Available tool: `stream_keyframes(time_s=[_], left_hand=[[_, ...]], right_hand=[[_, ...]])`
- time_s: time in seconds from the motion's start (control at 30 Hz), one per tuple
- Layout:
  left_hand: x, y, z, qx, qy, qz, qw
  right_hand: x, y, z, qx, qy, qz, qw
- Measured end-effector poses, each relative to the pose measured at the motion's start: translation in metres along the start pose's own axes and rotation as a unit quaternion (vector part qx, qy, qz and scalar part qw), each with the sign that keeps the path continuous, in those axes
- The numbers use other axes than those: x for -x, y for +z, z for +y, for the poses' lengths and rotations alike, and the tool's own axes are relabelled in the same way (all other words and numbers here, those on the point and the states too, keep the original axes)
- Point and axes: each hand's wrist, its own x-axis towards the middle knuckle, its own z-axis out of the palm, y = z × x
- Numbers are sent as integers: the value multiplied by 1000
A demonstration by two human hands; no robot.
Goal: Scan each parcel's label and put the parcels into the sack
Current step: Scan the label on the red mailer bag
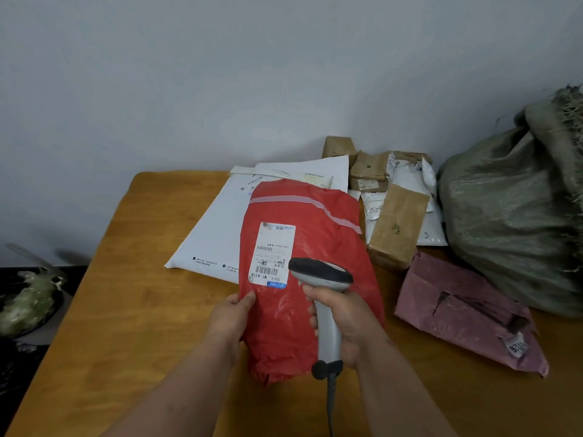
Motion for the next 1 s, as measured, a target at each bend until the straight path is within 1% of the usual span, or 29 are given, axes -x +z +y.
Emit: stream_keyframes(time_s=[0.2,0.5,1.0], left_hand=[[2,-1,2,-2,-1,2,1000],[0,-4,2,-29,5,5,1000],[0,-5,3,-33,11,0,999]], right_hand=[[-3,3,-7,-3,-22,-1,1000],[-2,4,-8,-1,-25,6,1000],[0,5,-8,-10,-36,12,999]])
